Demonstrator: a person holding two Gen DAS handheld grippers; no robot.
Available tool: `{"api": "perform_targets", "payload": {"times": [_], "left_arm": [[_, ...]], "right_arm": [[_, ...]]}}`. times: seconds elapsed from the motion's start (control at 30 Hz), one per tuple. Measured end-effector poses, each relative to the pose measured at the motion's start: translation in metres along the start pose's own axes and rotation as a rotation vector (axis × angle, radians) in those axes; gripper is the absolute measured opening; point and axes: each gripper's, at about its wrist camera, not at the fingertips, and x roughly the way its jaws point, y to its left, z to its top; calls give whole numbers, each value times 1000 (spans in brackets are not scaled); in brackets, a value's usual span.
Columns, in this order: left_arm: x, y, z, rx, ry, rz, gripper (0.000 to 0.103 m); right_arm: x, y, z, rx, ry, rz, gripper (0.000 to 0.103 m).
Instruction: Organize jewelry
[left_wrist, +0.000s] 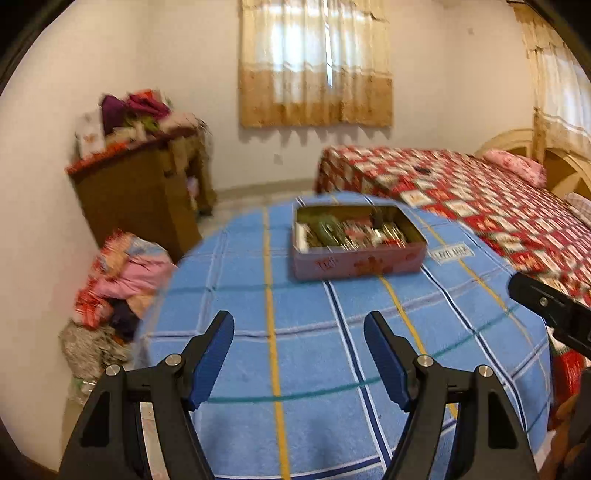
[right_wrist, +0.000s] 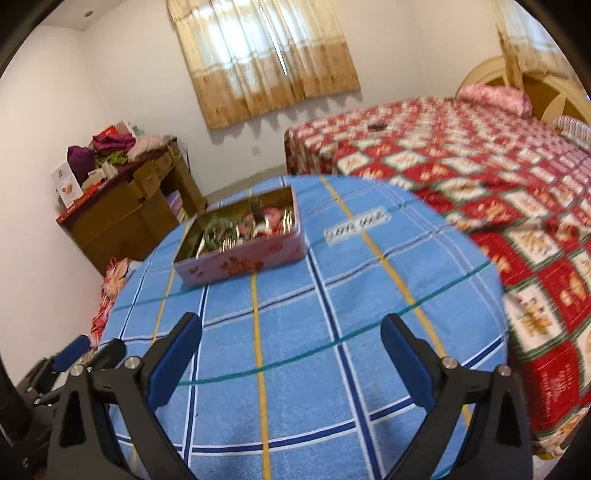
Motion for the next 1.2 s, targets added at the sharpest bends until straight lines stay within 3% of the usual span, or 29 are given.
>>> {"api": "perform_targets", "payload": {"times": [0.3, 0.57, 1.2], "left_arm": [[-54, 11, 36, -25, -170, 35, 76], [-77, 11, 44, -25, -262, 54, 83], [-81, 8, 46, -24, -274, 61, 85]], "right_arm": [[-51, 27, 32, -59, -216, -17, 103], [-78, 42, 39, -78, -318, -14, 103], [-81, 43, 36, -96, -327, -20, 103]]}}
